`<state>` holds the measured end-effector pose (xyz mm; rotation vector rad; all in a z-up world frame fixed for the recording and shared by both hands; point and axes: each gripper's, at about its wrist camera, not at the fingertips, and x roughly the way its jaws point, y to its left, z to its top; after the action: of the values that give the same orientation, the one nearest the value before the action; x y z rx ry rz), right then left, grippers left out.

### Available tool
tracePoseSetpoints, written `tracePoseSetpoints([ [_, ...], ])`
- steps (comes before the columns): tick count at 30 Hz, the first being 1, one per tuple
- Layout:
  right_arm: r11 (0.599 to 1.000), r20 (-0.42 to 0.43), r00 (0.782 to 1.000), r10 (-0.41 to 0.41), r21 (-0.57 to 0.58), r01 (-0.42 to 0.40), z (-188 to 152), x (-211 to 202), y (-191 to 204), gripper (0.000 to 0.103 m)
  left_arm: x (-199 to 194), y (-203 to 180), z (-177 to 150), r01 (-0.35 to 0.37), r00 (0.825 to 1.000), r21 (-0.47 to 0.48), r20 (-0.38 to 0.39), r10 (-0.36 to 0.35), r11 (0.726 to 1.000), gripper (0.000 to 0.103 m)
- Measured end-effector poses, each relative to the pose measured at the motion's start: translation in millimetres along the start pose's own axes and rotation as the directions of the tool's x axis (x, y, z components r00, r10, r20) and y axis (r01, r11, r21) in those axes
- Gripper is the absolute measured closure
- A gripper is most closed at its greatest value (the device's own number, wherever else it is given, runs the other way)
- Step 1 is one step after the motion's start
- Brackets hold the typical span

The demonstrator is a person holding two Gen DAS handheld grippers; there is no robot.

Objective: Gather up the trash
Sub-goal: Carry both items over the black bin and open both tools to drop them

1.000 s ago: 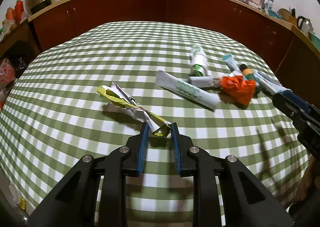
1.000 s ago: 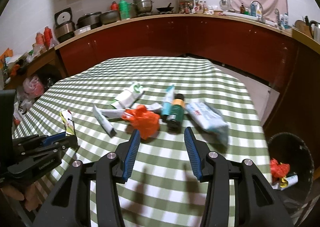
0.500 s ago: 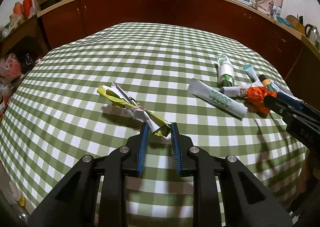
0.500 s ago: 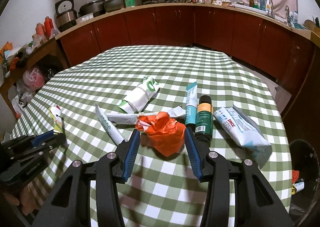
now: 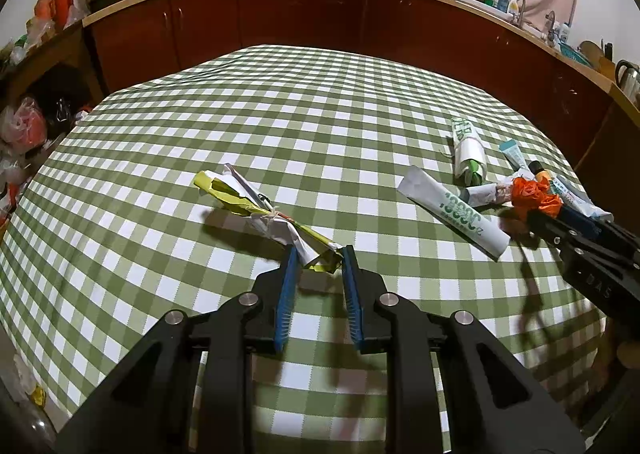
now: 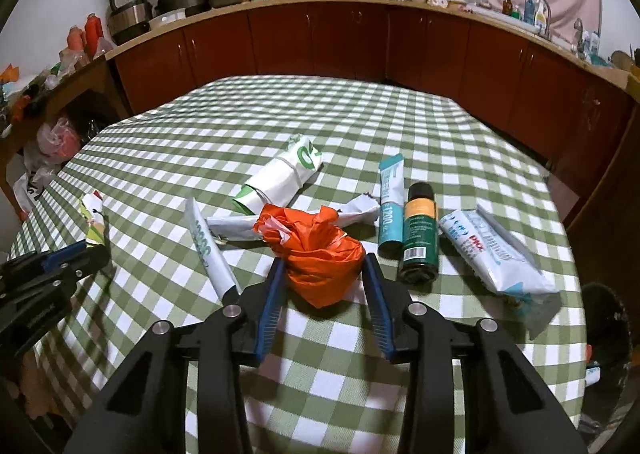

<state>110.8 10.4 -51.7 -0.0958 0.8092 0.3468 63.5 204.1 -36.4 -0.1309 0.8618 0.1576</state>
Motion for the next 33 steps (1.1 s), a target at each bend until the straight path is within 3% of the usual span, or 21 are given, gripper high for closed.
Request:
tracePoseSetpoints([
  [7,1.000,0.062,0.998,-0.011,0.029,0.009,-7.3,-32.8,-15.5,0.063,-12.0,-25.8,0.0,0.040,0.999,0.027,0.025,-0.041,0.999,0.081],
  [17,0.981,0.127,0.981,-0.147,0.143,0.128,-28.9,-85.6,-84.7,0.063,-26.0,-103.2,4.9,0.161,0.984,0.113,0.056,-0.168,0.980,0.081],
  [23,0.947,0.129,0.958,-0.256,0.231,0.222,-46.5,-110.5,-137.1,0.063,-31.0,-167.2,5.3,0.249,0.963,0.189,0.059,-0.264,0.950,0.081],
  [33,0.888,0.086,0.925,-0.369,0.328,0.323,-78.7,-127.8,-203.7,0.063,-34.0,-283.1,-6.6,0.367,0.917,0.325,0.032,-0.398,0.872,0.081],
])
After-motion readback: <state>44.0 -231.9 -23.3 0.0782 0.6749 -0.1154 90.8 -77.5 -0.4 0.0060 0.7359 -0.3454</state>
